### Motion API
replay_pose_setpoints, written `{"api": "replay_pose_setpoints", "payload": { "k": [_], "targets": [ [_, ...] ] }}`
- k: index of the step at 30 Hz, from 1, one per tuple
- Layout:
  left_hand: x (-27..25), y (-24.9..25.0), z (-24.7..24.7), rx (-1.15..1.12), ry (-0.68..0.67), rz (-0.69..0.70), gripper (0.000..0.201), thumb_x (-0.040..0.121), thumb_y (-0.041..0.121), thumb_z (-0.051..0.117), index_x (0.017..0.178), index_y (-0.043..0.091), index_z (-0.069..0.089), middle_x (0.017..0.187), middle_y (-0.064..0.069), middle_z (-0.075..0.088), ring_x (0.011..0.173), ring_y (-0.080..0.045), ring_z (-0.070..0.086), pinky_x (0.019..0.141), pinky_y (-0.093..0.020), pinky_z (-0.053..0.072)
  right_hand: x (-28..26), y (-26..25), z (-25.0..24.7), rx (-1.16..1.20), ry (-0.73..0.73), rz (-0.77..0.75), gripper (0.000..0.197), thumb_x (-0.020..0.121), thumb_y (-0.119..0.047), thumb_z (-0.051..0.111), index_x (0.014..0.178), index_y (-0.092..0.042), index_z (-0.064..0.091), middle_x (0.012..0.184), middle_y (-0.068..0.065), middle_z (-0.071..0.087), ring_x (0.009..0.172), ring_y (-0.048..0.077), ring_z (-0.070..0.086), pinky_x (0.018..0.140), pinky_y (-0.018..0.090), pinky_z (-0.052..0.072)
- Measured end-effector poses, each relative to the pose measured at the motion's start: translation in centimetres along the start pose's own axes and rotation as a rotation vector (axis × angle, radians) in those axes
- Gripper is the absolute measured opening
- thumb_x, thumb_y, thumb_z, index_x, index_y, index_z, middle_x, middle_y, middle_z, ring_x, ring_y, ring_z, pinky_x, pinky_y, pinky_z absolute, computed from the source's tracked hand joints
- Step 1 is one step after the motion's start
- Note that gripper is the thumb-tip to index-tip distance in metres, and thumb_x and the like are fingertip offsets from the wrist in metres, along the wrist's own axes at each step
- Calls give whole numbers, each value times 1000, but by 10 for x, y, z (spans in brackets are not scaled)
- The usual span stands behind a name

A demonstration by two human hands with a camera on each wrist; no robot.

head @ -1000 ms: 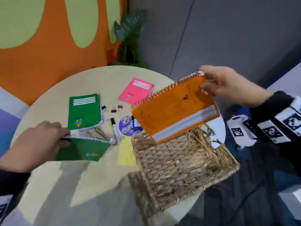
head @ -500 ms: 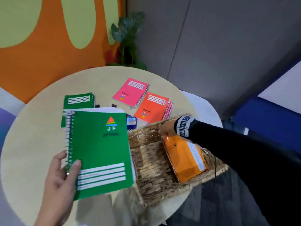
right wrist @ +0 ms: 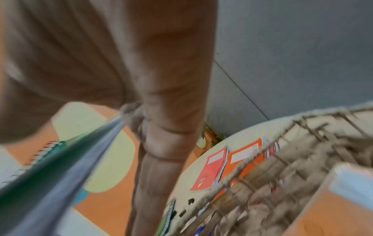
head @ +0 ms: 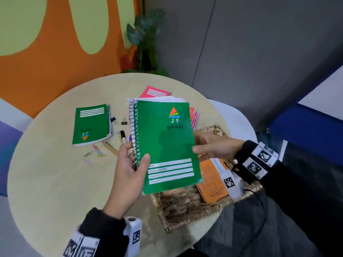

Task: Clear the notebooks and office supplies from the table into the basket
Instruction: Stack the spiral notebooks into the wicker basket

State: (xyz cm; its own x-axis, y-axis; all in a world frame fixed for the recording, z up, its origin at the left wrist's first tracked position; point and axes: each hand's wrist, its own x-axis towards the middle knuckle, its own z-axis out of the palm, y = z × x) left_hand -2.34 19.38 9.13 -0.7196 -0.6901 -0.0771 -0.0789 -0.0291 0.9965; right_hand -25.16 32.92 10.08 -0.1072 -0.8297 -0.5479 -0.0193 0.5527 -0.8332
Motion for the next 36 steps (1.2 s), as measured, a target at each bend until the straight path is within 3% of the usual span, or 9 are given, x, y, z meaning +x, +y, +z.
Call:
{"api": "replay_pose_setpoints", "payload": {
  "k": [3,5,7,13,17,20,23,30,36],
  "targets": [
    [6,4,22,26,-235,-1,28,93,13,53,105,37,46,101,29,64,92,12,59,83,-8,43,-14,13,6,240,143,-78,36,90,0,55,122,-18,55,118,0,71,103,18,70,75,32,60],
    [9,1,24,109,-402,-34,18,95,20,49,109,31,49,104,28,60,93,7,58,81,-11,46,-24,26,-3,311,245,-39,40,90,11,48,116,-17,58,111,0,73,92,15,73,64,24,60],
    [12,-8,16,229,-455,-50,23,96,27,46,118,31,50,116,16,63,96,1,64,86,-22,52,-35,44,-19,318,278,12,43,89,14,48,116,-17,59,114,3,73,98,19,72,73,28,61],
    [14,-45,-43,450,-275,-44,19,92,23,56,94,42,58,99,9,72,91,-2,66,72,-1,44,-39,100,-44,207,345,408,36,85,19,47,107,-5,61,89,11,78,79,27,74,97,53,48],
    [26,-62,-82,561,-199,-86,29,90,11,59,90,39,59,89,15,72,87,-2,67,68,5,41,-15,104,-43,-255,402,609,18,85,5,58,82,-11,62,81,6,69,71,17,64,69,28,53],
    [48,-67,-107,653,-84,-100,18,89,11,59,91,28,61,88,11,70,89,-8,66,70,0,41,-2,93,-31,-741,339,760,29,90,-14,57,115,0,60,110,16,65,103,26,63,83,32,51],
    [78,-71,-135,705,71,-135,16,90,13,58,105,11,63,101,-4,70,99,-22,65,82,-25,44,0,85,-12,-1001,271,829,46,96,-29,48,136,-7,44,136,11,56,124,23,54,97,26,44],
    [173,-87,-169,1054,10,-240,45,92,21,53,131,0,48,130,-21,57,119,-34,52,99,-38,42,19,38,-32,-976,678,559,43,86,-39,60,118,-11,53,118,10,66,106,27,61,75,30,42],
    [256,-110,-122,1248,-129,-427,67,96,48,32,145,2,25,153,-21,26,140,-40,29,117,-51,24,116,-51,-54,-166,728,89,9,88,-10,60,97,-12,59,89,9,61,72,19,58,64,29,47]
  ]
}}
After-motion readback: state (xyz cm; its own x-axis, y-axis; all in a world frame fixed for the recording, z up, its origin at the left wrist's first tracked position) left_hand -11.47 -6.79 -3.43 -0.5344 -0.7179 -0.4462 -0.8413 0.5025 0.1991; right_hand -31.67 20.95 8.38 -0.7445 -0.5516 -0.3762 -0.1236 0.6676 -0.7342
